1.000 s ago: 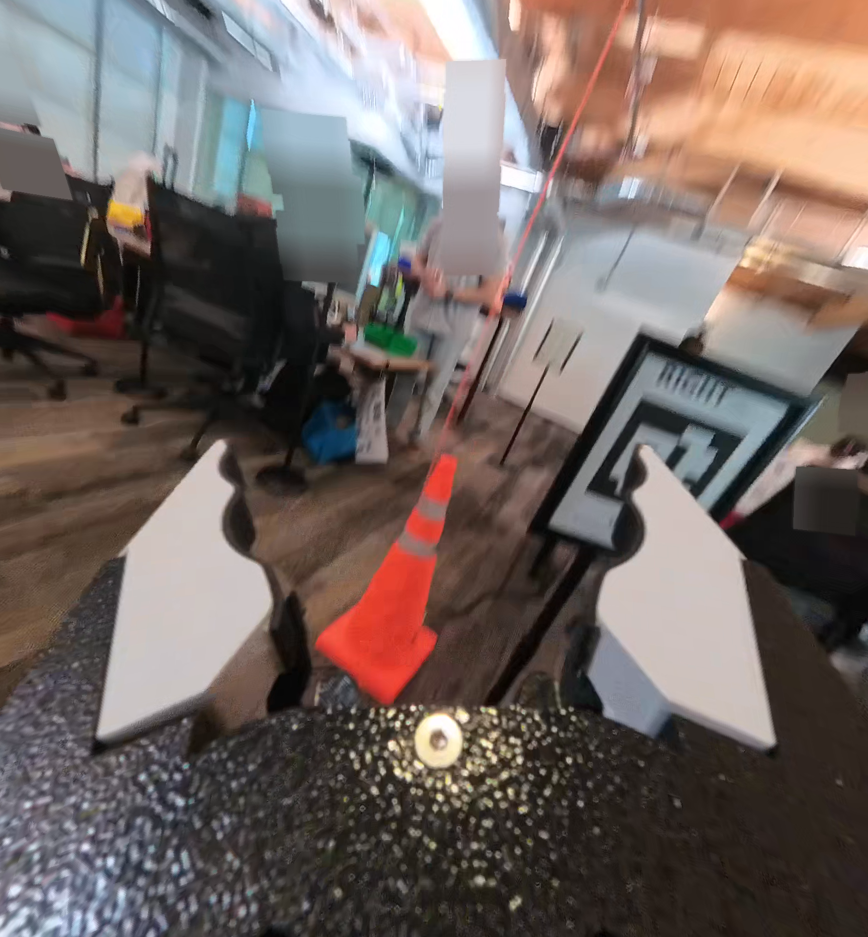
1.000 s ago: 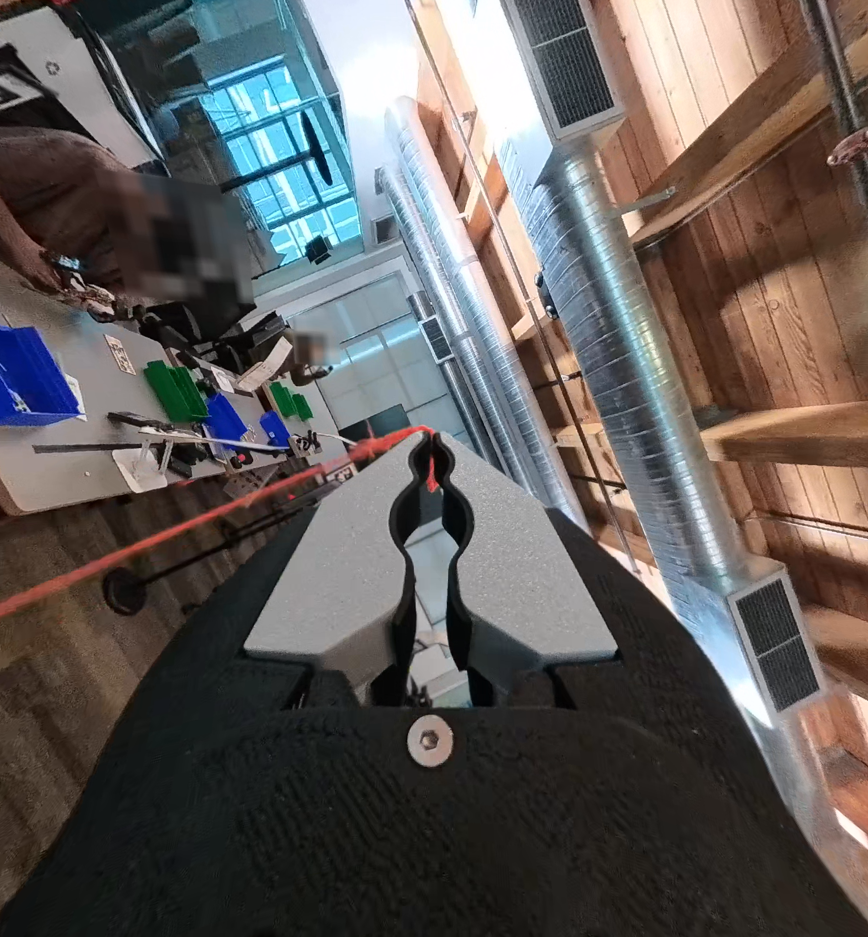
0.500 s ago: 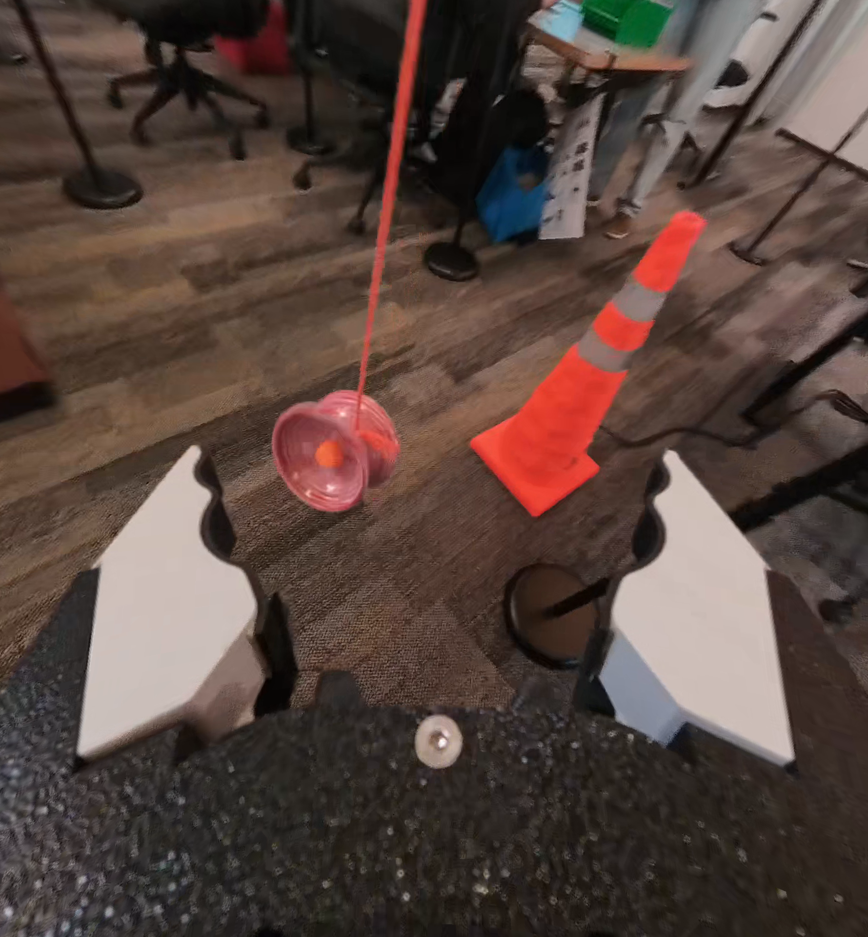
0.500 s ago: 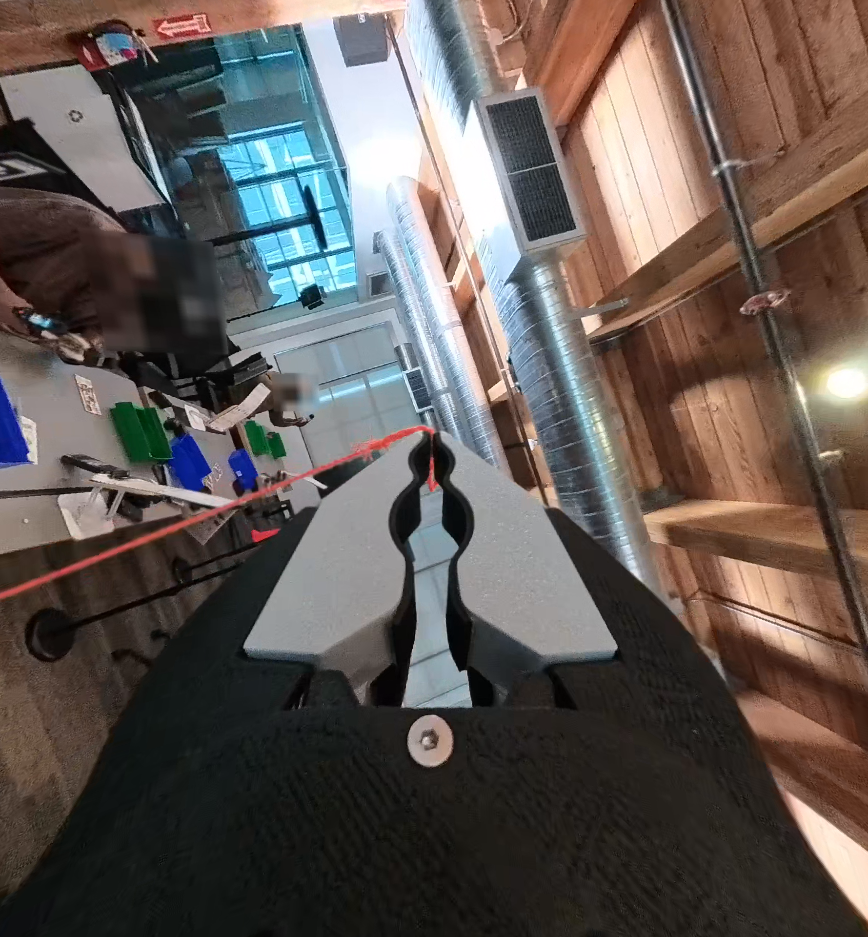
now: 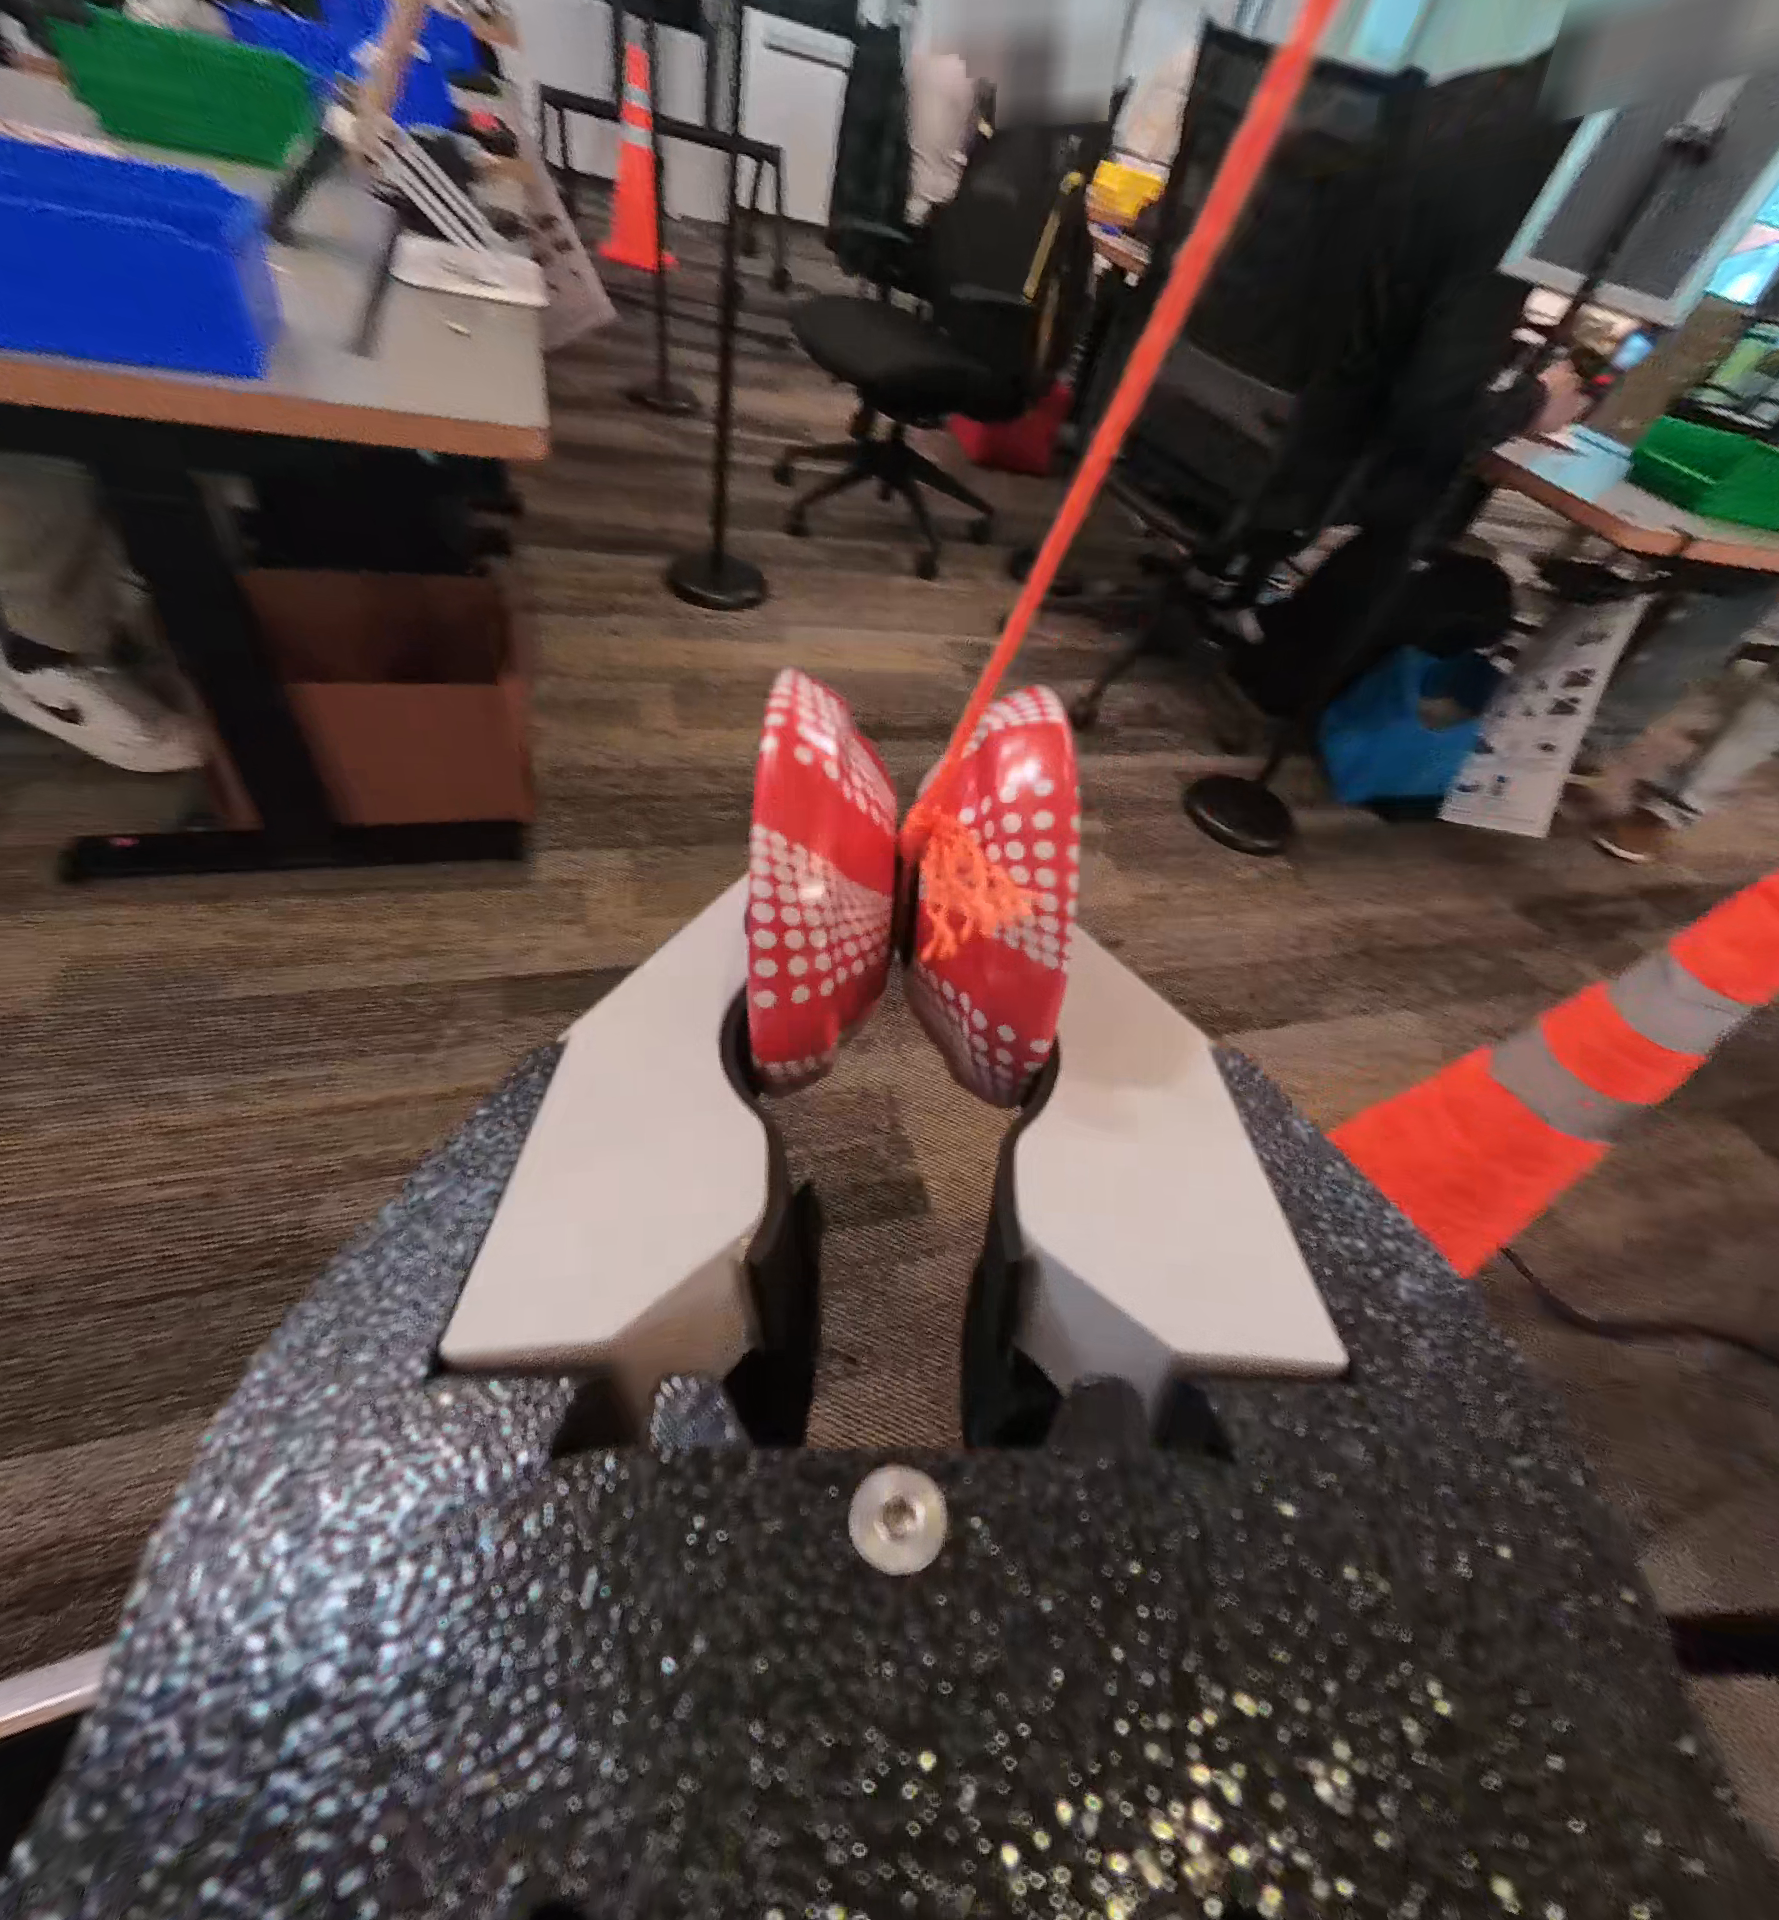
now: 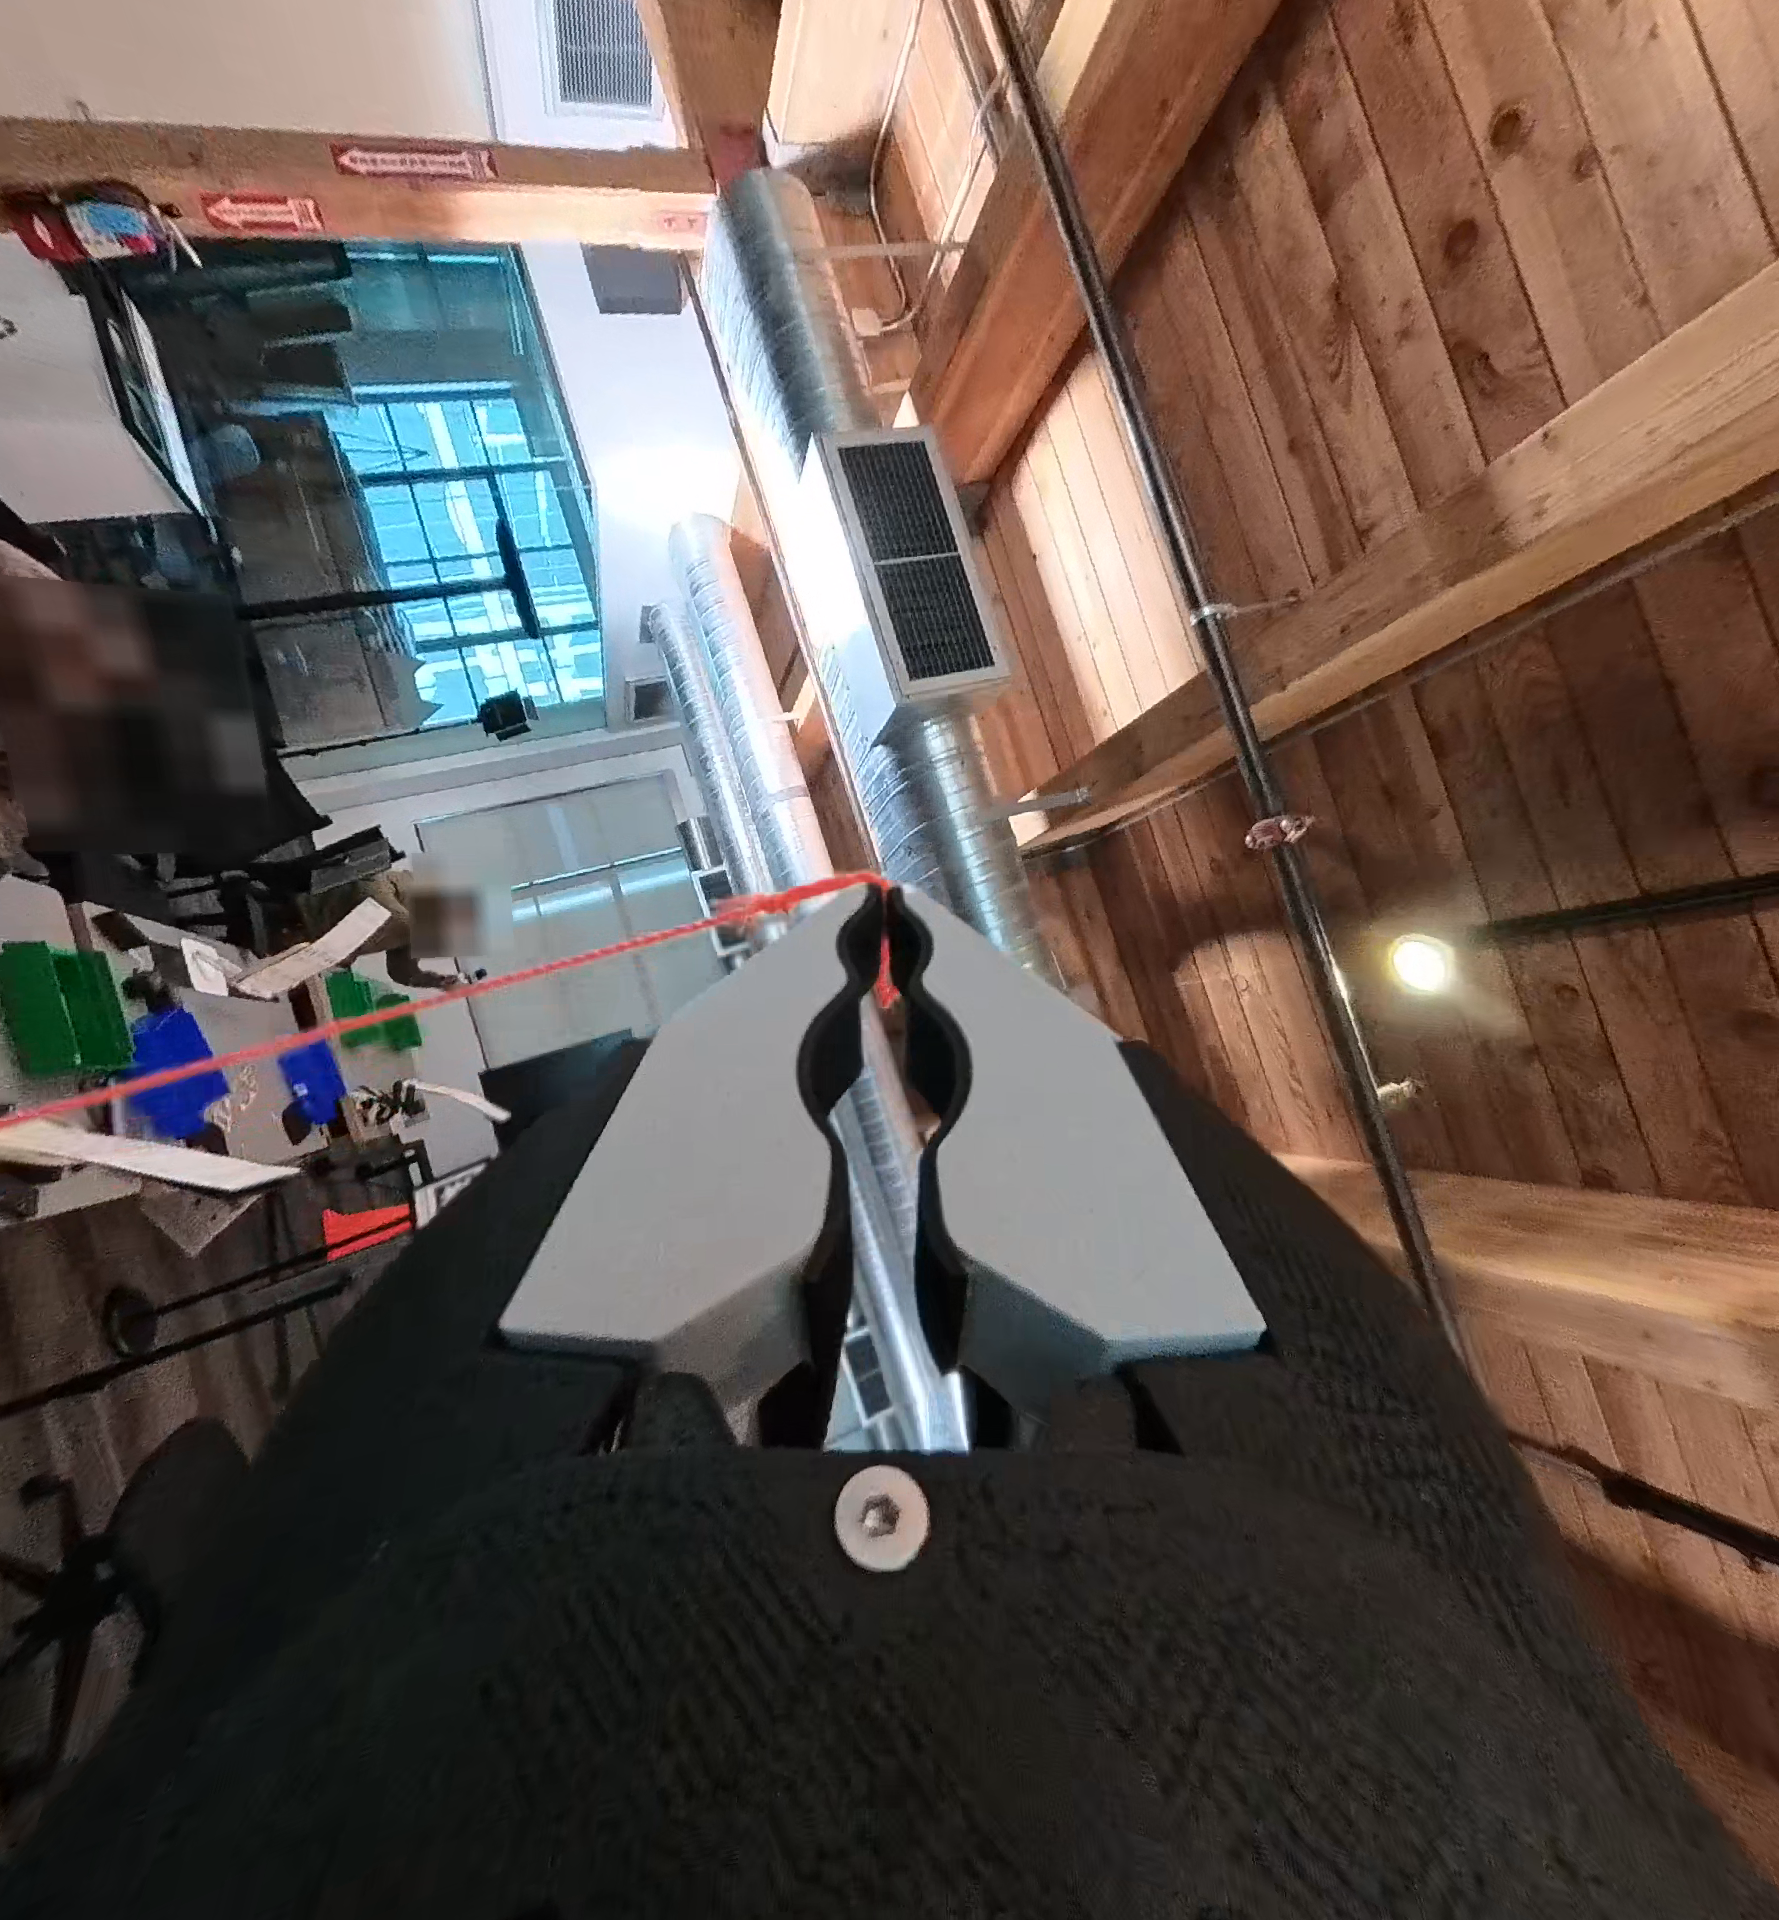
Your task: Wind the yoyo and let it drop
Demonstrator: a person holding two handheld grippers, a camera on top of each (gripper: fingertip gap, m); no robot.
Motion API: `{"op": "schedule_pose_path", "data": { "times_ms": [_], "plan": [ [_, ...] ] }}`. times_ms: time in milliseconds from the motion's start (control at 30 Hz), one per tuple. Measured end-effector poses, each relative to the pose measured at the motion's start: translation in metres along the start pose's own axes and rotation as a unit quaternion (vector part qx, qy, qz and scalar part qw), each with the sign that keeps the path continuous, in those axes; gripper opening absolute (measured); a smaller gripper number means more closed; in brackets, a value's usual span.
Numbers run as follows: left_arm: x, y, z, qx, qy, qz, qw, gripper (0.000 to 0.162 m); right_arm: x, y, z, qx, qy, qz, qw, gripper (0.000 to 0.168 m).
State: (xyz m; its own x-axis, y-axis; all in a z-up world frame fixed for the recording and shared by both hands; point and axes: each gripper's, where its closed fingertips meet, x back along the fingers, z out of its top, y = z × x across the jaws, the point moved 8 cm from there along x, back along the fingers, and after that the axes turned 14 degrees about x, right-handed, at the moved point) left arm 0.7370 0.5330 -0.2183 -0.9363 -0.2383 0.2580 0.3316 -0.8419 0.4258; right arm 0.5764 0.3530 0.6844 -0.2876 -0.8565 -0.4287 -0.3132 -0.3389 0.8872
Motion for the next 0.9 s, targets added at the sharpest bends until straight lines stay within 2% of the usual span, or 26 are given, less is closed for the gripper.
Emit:
{"op": "schedule_pose_path", "data": {
  "times_ms": [100,200,367,433,533,633,733,900],
  "plan": [
    [0.037,-0.025,0.019,0.014,0.045,0.052,0.998,0.035,0.016,0.017,0.013,-0.012,0.039,-0.027,0.999,0.000],
    [0.104,-0.053,0.041,0.043,0.107,0.119,0.986,0.035,0.033,0.036,0.022,-0.057,0.101,-0.060,0.991,0.000],
    [0.275,-0.086,0.056,0.051,0.194,0.267,0.943,0.035,0.055,0.062,0.028,-0.183,0.239,-0.108,0.947,0.000],
    [0.352,-0.095,0.049,0.065,0.205,0.334,0.918,0.035,0.058,0.063,0.031,-0.244,0.303,-0.116,0.914,0.000],
    [0.454,-0.110,0.025,0.144,0.179,0.406,0.885,0.036,0.045,0.047,0.053,-0.315,0.377,-0.082,0.867,0.000],
    [0.519,-0.125,-0.004,0.228,0.097,0.436,0.865,0.036,0.028,0.015,0.106,-0.355,0.436,0.000,0.827,0.000],
    [0.549,-0.138,-0.026,0.291,-0.032,0.439,0.849,0.036,0.023,-0.042,0.187,-0.356,0.493,0.099,0.788,0.000],
    [0.574,-0.161,-0.048,0.369,-0.218,0.412,0.804,0.036,0.017,-0.197,0.347,-0.301,0.506,0.265,0.763,0.000]
  ]
}}
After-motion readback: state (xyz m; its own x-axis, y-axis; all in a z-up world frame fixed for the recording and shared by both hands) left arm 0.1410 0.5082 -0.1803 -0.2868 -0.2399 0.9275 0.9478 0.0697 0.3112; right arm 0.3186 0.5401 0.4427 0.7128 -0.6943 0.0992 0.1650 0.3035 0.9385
